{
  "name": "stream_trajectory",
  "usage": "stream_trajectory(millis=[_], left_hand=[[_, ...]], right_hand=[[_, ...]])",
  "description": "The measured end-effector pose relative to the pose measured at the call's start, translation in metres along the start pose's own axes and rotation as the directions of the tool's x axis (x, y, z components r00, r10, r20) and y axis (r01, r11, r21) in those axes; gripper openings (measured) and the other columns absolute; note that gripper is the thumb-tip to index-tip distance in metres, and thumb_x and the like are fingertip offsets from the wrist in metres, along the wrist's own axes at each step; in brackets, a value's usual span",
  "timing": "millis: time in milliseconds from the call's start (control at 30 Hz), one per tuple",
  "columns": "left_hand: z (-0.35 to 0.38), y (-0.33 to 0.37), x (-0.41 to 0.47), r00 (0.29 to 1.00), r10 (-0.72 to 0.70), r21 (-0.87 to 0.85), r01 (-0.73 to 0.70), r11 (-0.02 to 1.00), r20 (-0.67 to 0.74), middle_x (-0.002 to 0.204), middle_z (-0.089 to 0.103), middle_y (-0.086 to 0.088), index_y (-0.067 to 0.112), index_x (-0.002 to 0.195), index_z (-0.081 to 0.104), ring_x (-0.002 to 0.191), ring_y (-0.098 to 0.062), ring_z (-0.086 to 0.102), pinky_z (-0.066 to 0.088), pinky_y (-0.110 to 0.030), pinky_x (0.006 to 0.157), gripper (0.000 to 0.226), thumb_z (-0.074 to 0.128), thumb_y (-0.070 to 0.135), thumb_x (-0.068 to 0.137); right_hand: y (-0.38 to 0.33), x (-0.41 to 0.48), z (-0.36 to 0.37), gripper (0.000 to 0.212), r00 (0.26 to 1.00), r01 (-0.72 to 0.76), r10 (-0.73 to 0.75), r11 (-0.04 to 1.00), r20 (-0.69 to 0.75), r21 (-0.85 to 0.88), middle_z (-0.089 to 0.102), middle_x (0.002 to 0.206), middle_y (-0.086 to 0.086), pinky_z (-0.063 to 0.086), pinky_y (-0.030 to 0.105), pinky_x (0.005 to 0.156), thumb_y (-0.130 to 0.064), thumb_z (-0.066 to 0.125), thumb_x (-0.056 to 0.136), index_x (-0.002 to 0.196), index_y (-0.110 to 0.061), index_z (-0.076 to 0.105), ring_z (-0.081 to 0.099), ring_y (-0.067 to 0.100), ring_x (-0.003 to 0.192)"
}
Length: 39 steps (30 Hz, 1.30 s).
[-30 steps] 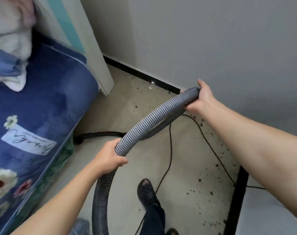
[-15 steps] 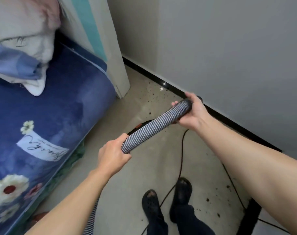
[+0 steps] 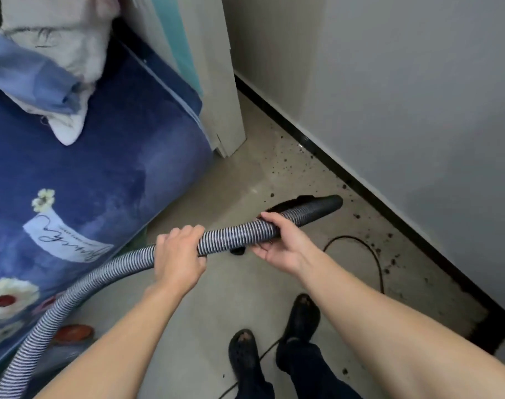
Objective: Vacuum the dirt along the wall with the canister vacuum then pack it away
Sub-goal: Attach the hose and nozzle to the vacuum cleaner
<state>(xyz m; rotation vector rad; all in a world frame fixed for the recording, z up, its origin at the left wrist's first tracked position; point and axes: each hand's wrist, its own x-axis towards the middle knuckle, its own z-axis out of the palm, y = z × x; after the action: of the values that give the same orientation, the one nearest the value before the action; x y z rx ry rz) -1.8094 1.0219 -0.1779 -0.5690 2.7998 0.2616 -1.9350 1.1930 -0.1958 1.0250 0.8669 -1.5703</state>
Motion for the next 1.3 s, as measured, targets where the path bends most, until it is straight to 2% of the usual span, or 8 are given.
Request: stream_trajectory(millis=[133, 233, 333, 567, 800, 1000, 1167, 1300], left_hand=[[0.014, -0.035, -0.006, 1.0, -0.025, 0.001, 0.025, 1.0, -0.012, 0.077, 0.058, 0.003, 0.021, 0.089, 0.058, 0.076, -0.028, 0.055, 0.032, -0.037, 0.071, 0.033, 0.074, 0.01, 0.061], [0.028, -0.068, -0.021, 0.995, -0.076, -0.005, 0.076, 0.997, 0.06, 0.079, 0.057, 0.0, 0.018, 0.091, 0.059, 0.078, -0.03, 0.052, 0.033, -0.039, 0.071, 0.036, 0.075, 0.008, 0.061], [0.048, -0.087, -0.019, 0.982, -0.171, 0.043, 0.168, 0.985, 0.077, 0.083, 0.057, -0.008, 0.013, 0.088, 0.057, 0.082, -0.034, 0.052, 0.038, -0.042, 0.074, 0.035, 0.075, 0.007, 0.06], [0.121, -0.067, 0.032, 1.0, 0.025, -0.045, -0.025, 0.999, 0.013, 0.085, 0.06, -0.004, 0.017, 0.096, 0.06, 0.088, -0.032, 0.053, 0.035, -0.046, 0.094, 0.042, 0.071, 0.005, 0.058], [0.224, -0.15, 0.022, 0.999, 0.036, -0.172, -0.036, 0.984, -0.004, 0.076, 0.056, -0.002, 0.017, 0.086, 0.056, 0.077, -0.03, 0.049, 0.027, -0.037, 0.069, 0.035, 0.069, -0.001, 0.059], [0.288, -0.172, 0.034, 0.998, -0.051, -0.188, 0.057, 0.98, 0.04, 0.092, 0.062, -0.008, 0.012, 0.103, 0.062, 0.09, -0.032, 0.047, 0.033, -0.041, 0.079, 0.038, 0.069, -0.003, 0.068], [0.307, -0.173, 0.054, 0.948, -0.319, -0.182, 0.314, 0.932, 0.003, 0.106, 0.061, -0.018, 0.01, 0.11, 0.058, 0.099, -0.038, 0.051, 0.043, -0.049, 0.088, 0.043, 0.074, 0.004, 0.07], [0.299, -0.121, 0.092, 0.976, -0.112, -0.345, 0.043, 0.937, -0.184, 0.097, 0.061, -0.009, 0.012, 0.105, 0.058, 0.094, -0.032, 0.055, 0.044, -0.045, 0.08, 0.043, 0.075, 0.0, 0.067]], right_hand=[[-0.049, 0.02, -0.014, 0.039, 0.989, 0.128, -0.104, 0.959, -0.107, 0.254, 0.061, 0.084, 0.01, 0.054, 0.05, 0.09, -0.031, 0.07, 0.087, 0.112, -0.006, 0.054, 0.063, 0.025, 0.081], [-0.074, 0.032, -0.037, 0.06, 0.959, 0.156, -0.086, 0.957, -0.272, 0.246, 0.063, 0.108, 0.019, 0.058, 0.051, 0.071, -0.048, 0.067, 0.087, 0.124, -0.005, 0.049, 0.066, 0.036, 0.094], [-0.058, 0.049, -0.042, 0.048, 0.949, 0.125, -0.054, 0.969, -0.311, 0.214, 0.063, 0.115, 0.015, 0.054, 0.046, 0.058, -0.037, 0.063, 0.094, 0.125, -0.003, 0.051, 0.066, 0.029, 0.088], [0.034, 0.099, -0.015, 0.012, 1.0, -0.002, -0.001, 0.993, 0.021, 0.119, 0.061, 0.094, 0.012, 0.046, 0.05, 0.096, -0.015, 0.061, 0.092, 0.096, -0.007, 0.053, 0.062, 0.029, 0.094], [0.013, 0.19, -0.079, 0.088, 0.958, 0.187, -0.083, 0.906, -0.275, 0.38, 0.061, 0.124, 0.024, 0.05, 0.057, 0.095, -0.064, 0.064, 0.081, 0.139, -0.002, 0.044, 0.061, 0.043, 0.112], [0.026, 0.25, -0.096, 0.064, 0.863, 0.176, -0.007, 0.941, -0.505, 0.288, 0.065, 0.118, 0.016, 0.057, 0.046, 0.078, -0.051, 0.062, 0.091, 0.133, -0.003, 0.052, 0.066, 0.034, 0.101], [0.049, 0.259, -0.061, 0.025, 0.972, 0.149, -0.12, 0.98, -0.202, 0.135, 0.063, 0.092, 0.015, 0.055, 0.044, 0.067, -0.022, 0.066, 0.092, 0.104, -0.004, 0.054, 0.065, 0.029, 0.084], [0.061, 0.278, -0.025, 0.023, 0.986, 0.151, -0.16, 0.978, 0.048, 0.147, 0.062, 0.091, 0.011, 0.055, 0.046, 0.091, -0.015, 0.069, 0.088, 0.104, -0.006, 0.054, 0.064, 0.027, 0.094]])
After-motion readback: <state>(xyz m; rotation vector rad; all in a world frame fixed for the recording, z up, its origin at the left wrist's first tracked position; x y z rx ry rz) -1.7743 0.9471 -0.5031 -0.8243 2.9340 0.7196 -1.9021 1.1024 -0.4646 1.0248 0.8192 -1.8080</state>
